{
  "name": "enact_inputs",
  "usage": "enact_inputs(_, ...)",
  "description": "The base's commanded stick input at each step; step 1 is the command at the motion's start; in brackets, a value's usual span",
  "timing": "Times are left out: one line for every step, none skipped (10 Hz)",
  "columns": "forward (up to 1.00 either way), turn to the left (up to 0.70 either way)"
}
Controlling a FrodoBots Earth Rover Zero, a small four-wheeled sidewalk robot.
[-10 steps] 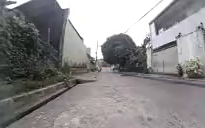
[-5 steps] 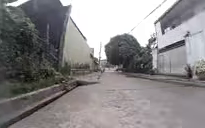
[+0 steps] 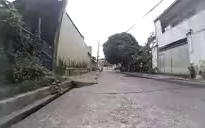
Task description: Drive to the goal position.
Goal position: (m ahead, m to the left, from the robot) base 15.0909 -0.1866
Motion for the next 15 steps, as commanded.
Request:
enact_inputs(1.0, 0.0)
enact_inputs(1.0, 0.0)
enact_inputs(1.0, 0.0)
enact_inputs(1.0, -0.16)
enact_inputs(1.0, -0.4)
enact_inputs(1.0, -0.23)
enact_inputs(1.0, 0.0)
enact_inputs(1.0, 0.0)
enact_inputs(1.0, 0.0)
enact_inputs(1.0, 0.0)
enact_inputs(1.0, 0.0)
enact_inputs(1.0, 0.0)
enact_inputs(1.0, 0.0)
enact_inputs(1.0, 0.0)
enact_inputs(1.0, 0.0)
